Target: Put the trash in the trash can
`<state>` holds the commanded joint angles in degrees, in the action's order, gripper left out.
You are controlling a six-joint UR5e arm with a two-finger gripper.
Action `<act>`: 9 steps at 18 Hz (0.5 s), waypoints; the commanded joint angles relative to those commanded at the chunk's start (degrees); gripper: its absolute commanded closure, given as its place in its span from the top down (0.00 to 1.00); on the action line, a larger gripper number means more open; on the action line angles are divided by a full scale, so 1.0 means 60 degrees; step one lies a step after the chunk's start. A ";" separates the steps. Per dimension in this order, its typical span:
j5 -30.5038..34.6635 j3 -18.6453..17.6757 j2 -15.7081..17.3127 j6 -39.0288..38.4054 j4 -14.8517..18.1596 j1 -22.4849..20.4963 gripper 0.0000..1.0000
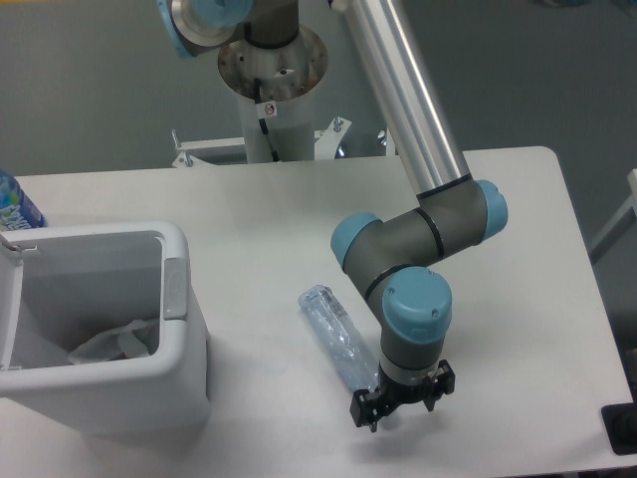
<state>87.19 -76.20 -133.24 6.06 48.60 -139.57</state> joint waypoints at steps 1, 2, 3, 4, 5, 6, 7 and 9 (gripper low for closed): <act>0.0000 0.0015 -0.0029 0.0000 -0.0087 0.0000 1.00; 0.0000 -0.0014 -0.0030 0.0000 -0.0161 0.0000 1.00; 0.0015 -0.0014 -0.0030 -0.0029 -0.0176 0.0000 1.00; 0.0029 -0.0015 -0.0044 -0.0087 -0.0176 0.0044 1.00; 0.0029 -0.0029 -0.0044 -0.0117 -0.0176 0.0073 1.00; 0.0044 -0.0058 -0.0044 -0.0161 -0.0176 0.0088 0.98; 0.0073 -0.0073 -0.0059 -0.0161 -0.0176 0.0102 0.96; 0.0248 -0.0102 -0.0103 -0.0161 -0.0191 0.0175 0.94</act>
<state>88.68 -76.82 -133.86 5.10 47.46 -138.52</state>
